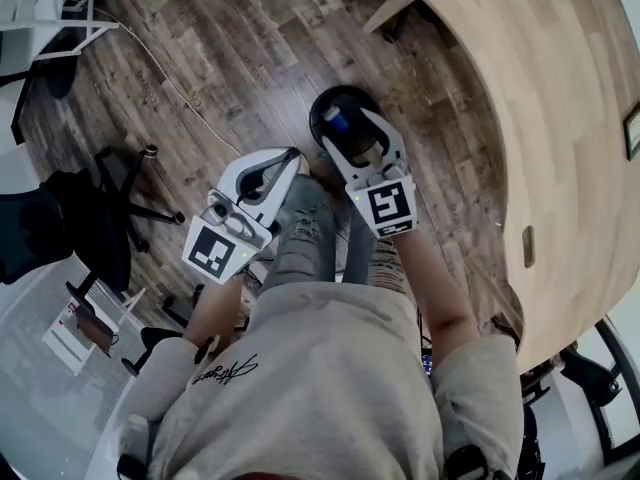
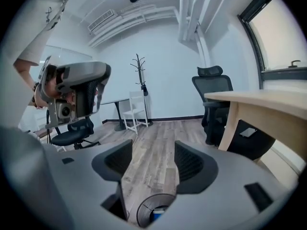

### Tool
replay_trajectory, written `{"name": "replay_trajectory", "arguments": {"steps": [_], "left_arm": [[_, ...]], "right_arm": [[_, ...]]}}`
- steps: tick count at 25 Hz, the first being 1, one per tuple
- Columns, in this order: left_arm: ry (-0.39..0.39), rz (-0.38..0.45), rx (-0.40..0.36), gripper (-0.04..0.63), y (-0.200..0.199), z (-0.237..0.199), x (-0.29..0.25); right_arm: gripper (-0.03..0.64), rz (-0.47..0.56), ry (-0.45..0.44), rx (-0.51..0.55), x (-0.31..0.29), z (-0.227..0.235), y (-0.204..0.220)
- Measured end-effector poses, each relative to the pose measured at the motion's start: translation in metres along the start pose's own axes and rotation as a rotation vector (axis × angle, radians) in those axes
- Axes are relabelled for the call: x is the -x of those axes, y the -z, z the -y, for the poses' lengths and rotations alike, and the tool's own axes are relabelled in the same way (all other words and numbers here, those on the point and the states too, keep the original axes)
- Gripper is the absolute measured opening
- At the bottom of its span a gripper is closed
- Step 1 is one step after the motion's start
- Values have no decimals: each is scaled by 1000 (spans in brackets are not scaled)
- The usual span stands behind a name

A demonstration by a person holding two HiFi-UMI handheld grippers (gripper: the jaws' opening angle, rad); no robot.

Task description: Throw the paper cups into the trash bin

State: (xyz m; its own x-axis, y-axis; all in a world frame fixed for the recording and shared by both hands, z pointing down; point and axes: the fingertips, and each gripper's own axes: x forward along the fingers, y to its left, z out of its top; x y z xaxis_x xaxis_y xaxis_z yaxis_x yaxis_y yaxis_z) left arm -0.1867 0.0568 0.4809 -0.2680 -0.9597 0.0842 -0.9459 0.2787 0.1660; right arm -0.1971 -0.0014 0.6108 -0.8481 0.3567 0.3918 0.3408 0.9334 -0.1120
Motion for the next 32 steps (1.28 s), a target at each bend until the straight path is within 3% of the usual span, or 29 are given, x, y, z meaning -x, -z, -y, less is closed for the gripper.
{"name": "replay_trajectory", "arguments": {"steps": [5,13,21,26,32], "left_arm": [[13,-4,-17,3,-21,4,2],[41,4,-57,3,-64,9,6],[85,22,-94,3,-99,26,6],[142,-3,-154,3,-111,44,12],[148,34,-193,3,-132,54,16]], "right_arm": [[276,72,-4,3,20,-5,-52],[215,169,11,7,65,-8,-133],[179,210,12,20,92,-24,-180],[148,253,10,15,111,-35,-208],[128,310,24,24,136,-40,-229]]}}
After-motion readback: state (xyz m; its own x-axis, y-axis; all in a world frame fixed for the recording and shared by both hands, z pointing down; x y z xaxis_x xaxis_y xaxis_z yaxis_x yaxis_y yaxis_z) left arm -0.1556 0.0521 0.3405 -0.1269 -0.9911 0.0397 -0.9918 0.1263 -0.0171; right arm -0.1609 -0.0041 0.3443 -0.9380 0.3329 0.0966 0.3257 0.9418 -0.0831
